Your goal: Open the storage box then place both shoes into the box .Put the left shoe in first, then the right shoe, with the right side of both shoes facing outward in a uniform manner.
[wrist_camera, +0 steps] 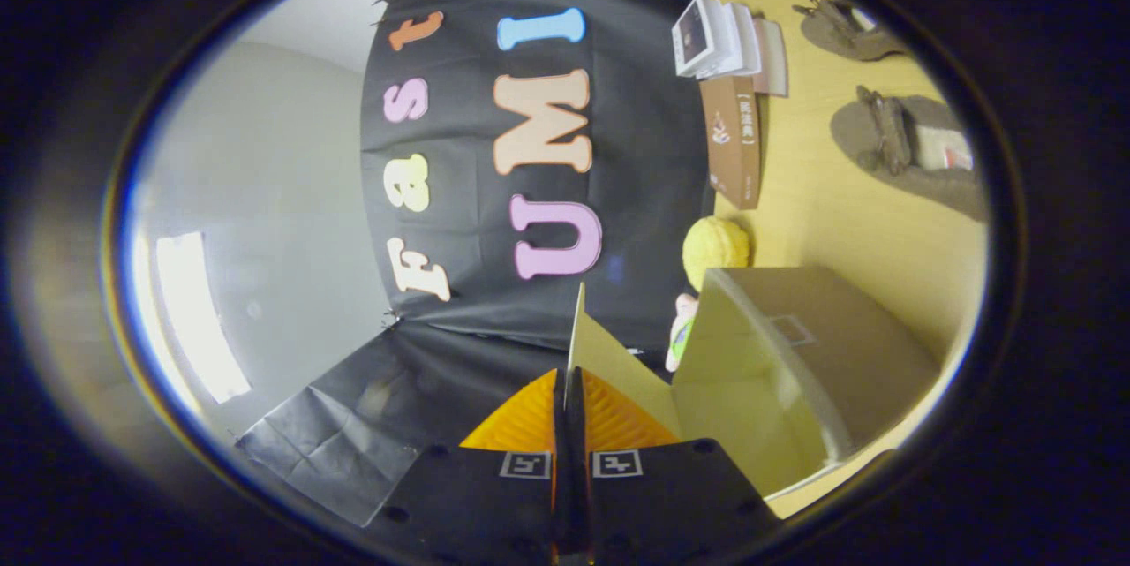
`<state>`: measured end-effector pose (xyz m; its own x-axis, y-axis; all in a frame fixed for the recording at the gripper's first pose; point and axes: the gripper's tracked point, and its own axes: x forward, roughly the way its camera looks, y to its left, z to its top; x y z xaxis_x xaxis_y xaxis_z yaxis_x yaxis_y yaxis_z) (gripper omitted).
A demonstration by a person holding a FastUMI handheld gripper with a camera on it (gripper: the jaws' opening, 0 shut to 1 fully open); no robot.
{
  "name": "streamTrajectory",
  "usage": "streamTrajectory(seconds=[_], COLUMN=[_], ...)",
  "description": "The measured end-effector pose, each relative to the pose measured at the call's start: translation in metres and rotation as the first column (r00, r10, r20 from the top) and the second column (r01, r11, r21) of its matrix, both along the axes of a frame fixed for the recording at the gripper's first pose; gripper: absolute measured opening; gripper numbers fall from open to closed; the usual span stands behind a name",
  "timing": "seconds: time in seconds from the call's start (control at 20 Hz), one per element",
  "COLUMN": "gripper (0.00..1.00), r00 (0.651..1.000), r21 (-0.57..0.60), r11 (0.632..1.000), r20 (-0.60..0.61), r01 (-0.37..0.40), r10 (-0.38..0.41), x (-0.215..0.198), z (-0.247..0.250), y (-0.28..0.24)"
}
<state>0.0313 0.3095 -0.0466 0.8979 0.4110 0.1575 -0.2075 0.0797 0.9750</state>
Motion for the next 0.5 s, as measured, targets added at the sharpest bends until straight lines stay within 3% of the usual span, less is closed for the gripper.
streamTrajectory(seconds=[0.5], gripper=[0.04], r00=[0.997], r21=[-0.038], r11=[0.997], r20=[0.049], r01=[-0.061], r10=[0.063], x=[-0.028], z=[0.031], y=[0.147])
